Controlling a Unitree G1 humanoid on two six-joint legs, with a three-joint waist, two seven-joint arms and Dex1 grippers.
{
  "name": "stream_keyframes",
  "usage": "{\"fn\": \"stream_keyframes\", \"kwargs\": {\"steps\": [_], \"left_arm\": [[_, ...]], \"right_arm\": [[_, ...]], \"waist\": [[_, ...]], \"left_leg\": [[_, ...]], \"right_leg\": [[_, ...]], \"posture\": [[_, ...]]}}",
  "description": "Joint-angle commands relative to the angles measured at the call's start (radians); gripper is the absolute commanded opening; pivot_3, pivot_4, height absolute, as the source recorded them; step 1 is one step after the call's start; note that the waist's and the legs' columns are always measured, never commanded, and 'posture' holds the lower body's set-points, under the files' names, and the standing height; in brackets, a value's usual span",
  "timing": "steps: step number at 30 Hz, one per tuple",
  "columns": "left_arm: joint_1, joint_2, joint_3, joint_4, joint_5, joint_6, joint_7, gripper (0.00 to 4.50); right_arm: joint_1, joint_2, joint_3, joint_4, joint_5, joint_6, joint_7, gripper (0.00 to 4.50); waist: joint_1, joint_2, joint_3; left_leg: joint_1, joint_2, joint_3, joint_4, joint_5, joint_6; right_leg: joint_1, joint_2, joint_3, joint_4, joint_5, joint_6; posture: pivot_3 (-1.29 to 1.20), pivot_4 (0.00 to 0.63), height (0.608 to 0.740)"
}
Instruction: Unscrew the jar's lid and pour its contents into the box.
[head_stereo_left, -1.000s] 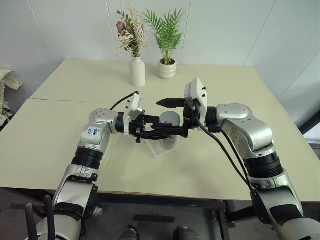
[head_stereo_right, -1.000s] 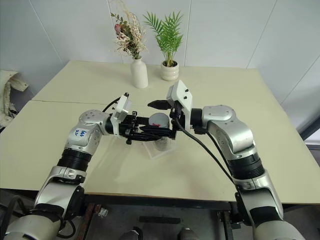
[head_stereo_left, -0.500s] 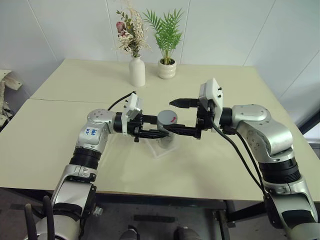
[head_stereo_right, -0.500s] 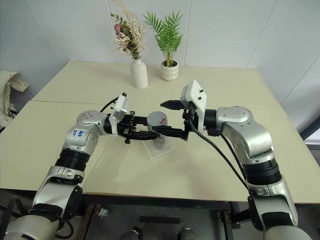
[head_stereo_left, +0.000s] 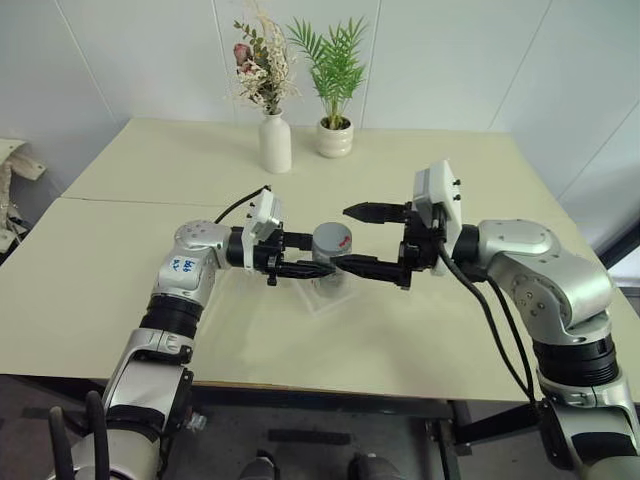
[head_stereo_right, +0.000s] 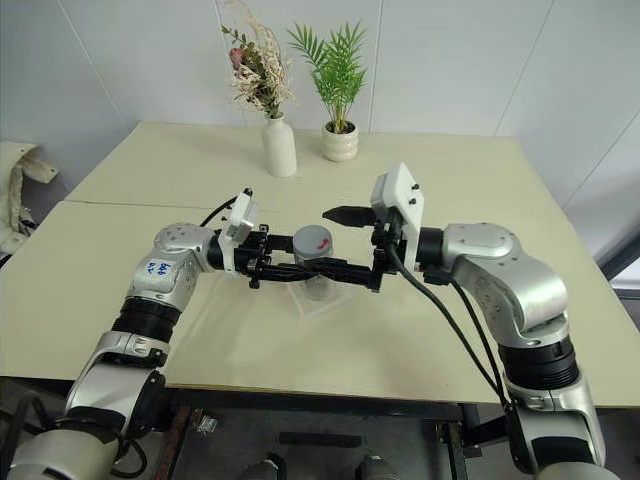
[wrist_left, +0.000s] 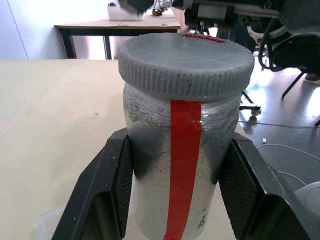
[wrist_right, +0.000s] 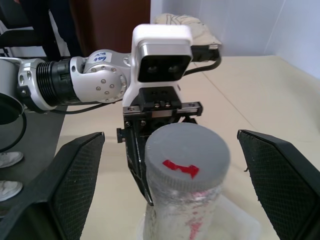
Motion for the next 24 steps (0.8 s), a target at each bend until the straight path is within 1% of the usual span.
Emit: {"fn": "stream_keyframes", "kwargs": {"steps": [1,7,14,24], "left_arm": [[-0.029,-0.010,-0.001,-0.030,-0.008,-0.008,-0.008,2.07],[-0.025,-0.018,-0.003,-0.059,-0.013,-0.001,-0.013,2.07],[-0.008,-0.020,-0.004,-0.091,-0.017,0.009,-0.009,2.07],[0.004,-0.021,-0.004,-0.106,-0.018,0.016,-0.008,2.07]], "right_arm": [[-0.052,0.025,0.011,0.020,-0.016,-0.048,0.000,4.48],[-0.096,0.066,0.063,0.110,-0.073,-0.114,0.022,4.48],[-0.114,0.096,0.083,0.146,-0.097,-0.136,0.029,4.48],[-0.117,0.084,0.069,0.150,-0.113,-0.139,0.036,4.48]], "waist": [[-0.001,0.000,0.000],[-0.001,0.000,0.000],[0.000,0.000,0.000],[-0.001,0.000,0.000]], "left_leg": [[0.000,0.000,0.000,0.000,0.000,0.000],[0.000,0.000,0.000,0.000,0.000,0.000],[0.000,0.000,0.000,0.000,0.000,0.000],[0.000,0.000,0.000,0.000,0.000,0.000]], "right_leg": [[0.000,0.000,0.000,0.000,0.000,0.000],[0.000,0.000,0.000,0.000,0.000,0.000],[0.000,0.000,0.000,0.000,0.000,0.000],[0.000,0.000,0.000,0.000,0.000,0.000]], "posture": [[0.00,0.150,0.740],[0.00,0.150,0.740],[0.00,0.150,0.740],[0.00,0.150,0.740]]}}
